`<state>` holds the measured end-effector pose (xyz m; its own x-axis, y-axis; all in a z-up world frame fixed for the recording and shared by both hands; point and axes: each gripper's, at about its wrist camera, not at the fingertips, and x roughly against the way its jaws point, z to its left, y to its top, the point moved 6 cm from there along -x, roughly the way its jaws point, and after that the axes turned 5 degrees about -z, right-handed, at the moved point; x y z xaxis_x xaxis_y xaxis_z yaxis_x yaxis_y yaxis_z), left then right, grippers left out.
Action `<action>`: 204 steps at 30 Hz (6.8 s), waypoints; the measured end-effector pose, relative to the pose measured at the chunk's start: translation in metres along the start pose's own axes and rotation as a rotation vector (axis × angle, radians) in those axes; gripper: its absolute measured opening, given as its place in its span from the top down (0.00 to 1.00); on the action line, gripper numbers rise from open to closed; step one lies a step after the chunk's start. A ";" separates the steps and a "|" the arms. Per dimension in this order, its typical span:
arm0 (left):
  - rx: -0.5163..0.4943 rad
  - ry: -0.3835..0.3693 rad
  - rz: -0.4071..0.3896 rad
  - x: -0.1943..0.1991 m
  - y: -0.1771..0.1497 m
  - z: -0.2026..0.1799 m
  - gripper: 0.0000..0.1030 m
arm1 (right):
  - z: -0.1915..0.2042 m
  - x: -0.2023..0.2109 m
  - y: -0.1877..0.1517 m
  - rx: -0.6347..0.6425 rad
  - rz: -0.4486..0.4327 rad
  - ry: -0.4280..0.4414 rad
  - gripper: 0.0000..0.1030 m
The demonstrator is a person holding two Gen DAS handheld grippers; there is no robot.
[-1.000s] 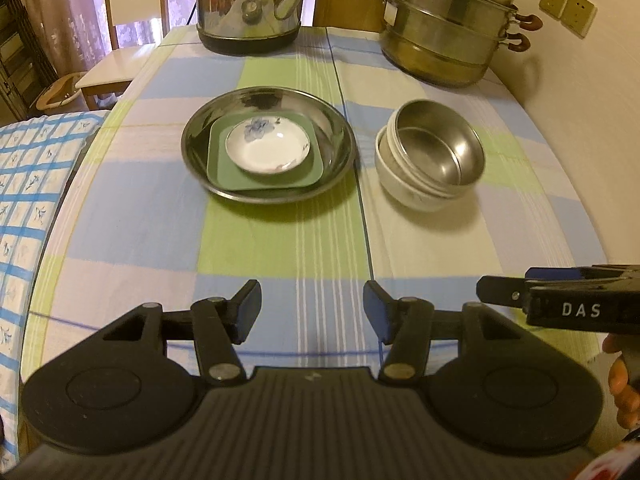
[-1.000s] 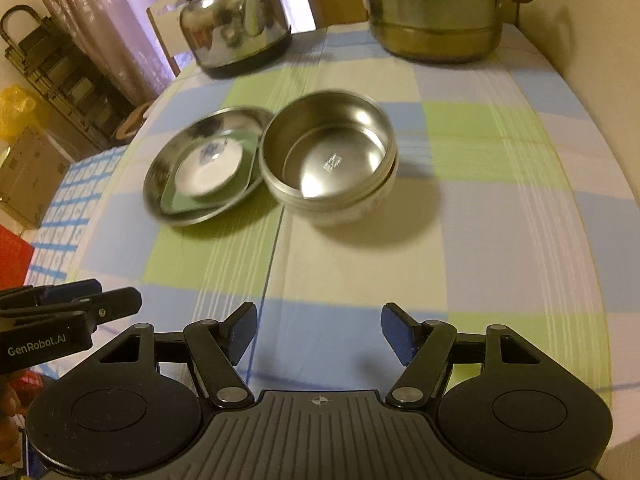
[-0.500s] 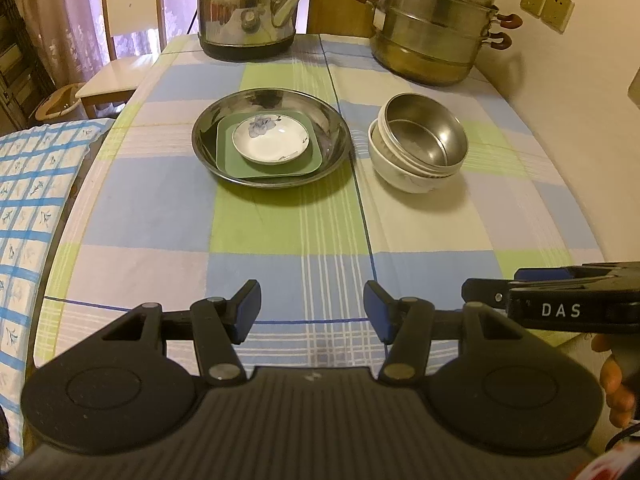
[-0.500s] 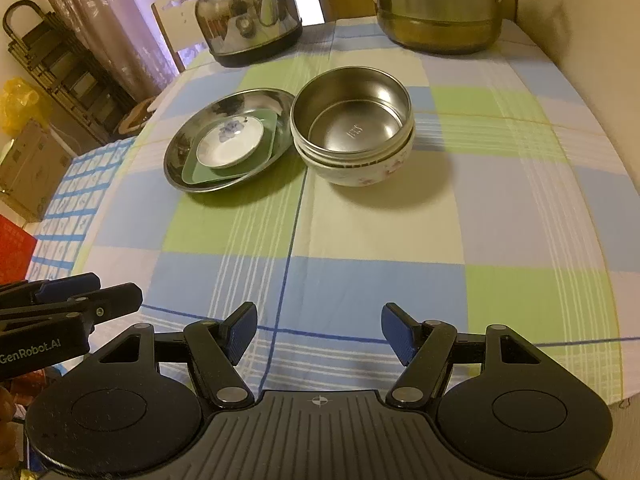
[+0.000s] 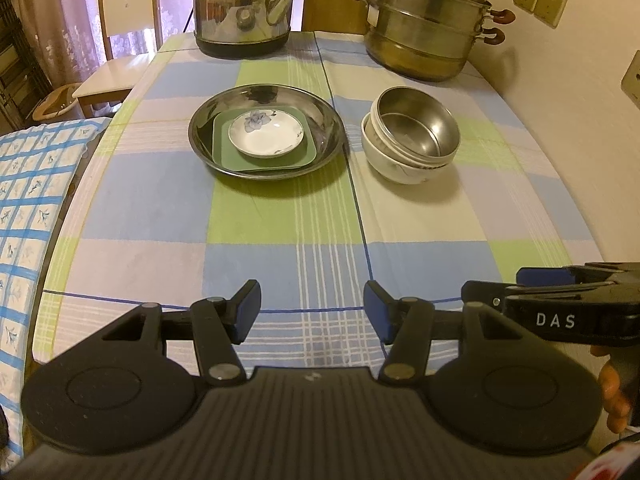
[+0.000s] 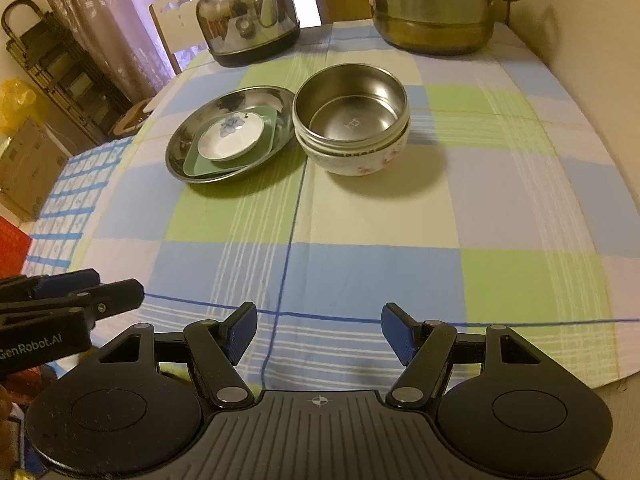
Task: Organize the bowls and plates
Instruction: 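Pull the left gripper back from the bowl stack, then reach the left gripper to the bowl stack rim and close it, then lift the bowl stack with the left gripper and carry it over the plates, then lower the bowl stack onto the floral dish and open the left gripper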
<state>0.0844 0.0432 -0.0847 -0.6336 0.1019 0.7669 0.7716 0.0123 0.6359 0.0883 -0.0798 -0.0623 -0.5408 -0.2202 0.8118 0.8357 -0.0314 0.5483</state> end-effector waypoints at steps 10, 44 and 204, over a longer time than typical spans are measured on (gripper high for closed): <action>0.012 0.007 -0.003 -0.025 0.026 -0.007 0.43 | -0.030 -0.016 0.034 -0.033 -0.043 -0.005 0.33; 0.064 0.010 0.053 -0.183 0.124 -0.058 0.49 | -0.095 -0.134 0.154 0.009 -0.012 0.022 0.56; 0.092 -0.060 0.112 -0.202 0.167 0.118 0.67 | 0.069 -0.217 0.202 -0.093 0.104 0.013 0.69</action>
<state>0.3480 0.1416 -0.1438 -0.5411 0.1665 0.8243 0.8408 0.0882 0.5341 0.3676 0.0290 -0.1138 -0.4501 -0.2400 0.8601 0.8927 -0.0981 0.4398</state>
